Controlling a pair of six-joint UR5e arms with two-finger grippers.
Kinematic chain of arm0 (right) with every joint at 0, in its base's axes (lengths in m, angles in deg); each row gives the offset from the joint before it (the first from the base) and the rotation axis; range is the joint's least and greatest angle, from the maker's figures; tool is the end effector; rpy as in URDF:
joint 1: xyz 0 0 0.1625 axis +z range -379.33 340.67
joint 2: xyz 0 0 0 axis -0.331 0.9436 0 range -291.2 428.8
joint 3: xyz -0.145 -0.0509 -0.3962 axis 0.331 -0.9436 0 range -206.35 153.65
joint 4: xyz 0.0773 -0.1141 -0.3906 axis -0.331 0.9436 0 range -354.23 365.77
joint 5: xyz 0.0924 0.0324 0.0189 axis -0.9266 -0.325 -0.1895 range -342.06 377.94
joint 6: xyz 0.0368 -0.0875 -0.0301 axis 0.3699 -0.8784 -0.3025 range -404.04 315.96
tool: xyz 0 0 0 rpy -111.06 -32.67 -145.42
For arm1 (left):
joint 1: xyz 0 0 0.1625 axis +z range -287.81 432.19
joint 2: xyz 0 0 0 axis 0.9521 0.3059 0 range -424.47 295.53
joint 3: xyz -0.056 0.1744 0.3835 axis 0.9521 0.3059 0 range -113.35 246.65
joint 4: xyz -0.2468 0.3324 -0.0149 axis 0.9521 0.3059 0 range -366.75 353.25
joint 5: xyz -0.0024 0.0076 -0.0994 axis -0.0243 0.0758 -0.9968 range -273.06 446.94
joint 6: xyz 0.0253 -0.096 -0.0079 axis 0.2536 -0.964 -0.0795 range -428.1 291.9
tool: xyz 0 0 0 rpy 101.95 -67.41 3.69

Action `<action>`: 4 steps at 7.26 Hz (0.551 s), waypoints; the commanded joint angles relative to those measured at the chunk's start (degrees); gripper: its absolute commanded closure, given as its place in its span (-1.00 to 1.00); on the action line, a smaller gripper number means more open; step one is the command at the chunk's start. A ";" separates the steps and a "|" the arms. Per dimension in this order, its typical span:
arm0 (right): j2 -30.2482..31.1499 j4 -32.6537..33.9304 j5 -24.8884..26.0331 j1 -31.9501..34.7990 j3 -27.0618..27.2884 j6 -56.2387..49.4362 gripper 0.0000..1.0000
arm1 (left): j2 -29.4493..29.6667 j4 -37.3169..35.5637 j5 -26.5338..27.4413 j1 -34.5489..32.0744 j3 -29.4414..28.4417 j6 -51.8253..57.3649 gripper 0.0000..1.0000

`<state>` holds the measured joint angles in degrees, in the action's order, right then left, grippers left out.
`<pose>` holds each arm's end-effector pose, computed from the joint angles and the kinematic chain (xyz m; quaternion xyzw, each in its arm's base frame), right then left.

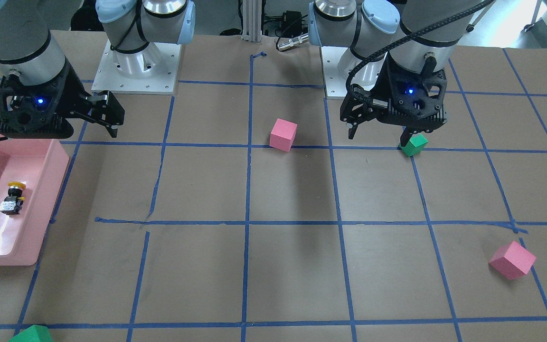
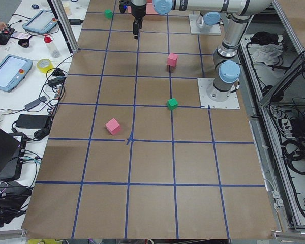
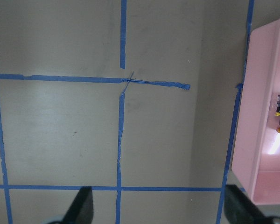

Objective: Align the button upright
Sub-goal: 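Move the right gripper toward the pink tray holding the yellow button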

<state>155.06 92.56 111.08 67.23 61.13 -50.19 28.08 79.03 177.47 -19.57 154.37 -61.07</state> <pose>0.0969 -0.5183 0.4714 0.0247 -0.9986 -0.0408 0.0240 -0.1482 -0.5132 0.4927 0.0763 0.9965 -0.0343 0.0062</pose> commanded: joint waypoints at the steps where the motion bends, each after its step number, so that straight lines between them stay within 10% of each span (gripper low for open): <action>1: 0.22 -1.96 -0.93 0.19 -0.73 0.09 -1.00 | 0.00 0.01 0.00 0.00 0.00 0.00 -1.00; 4: -0.13 -1.88 -0.76 0.19 -0.21 0.70 -1.00 | 0.00 0.01 0.00 0.00 0.00 0.00 -1.00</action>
<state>155.05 90.73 110.13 67.46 60.73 -49.90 28.08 79.03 177.47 -19.57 154.37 -61.07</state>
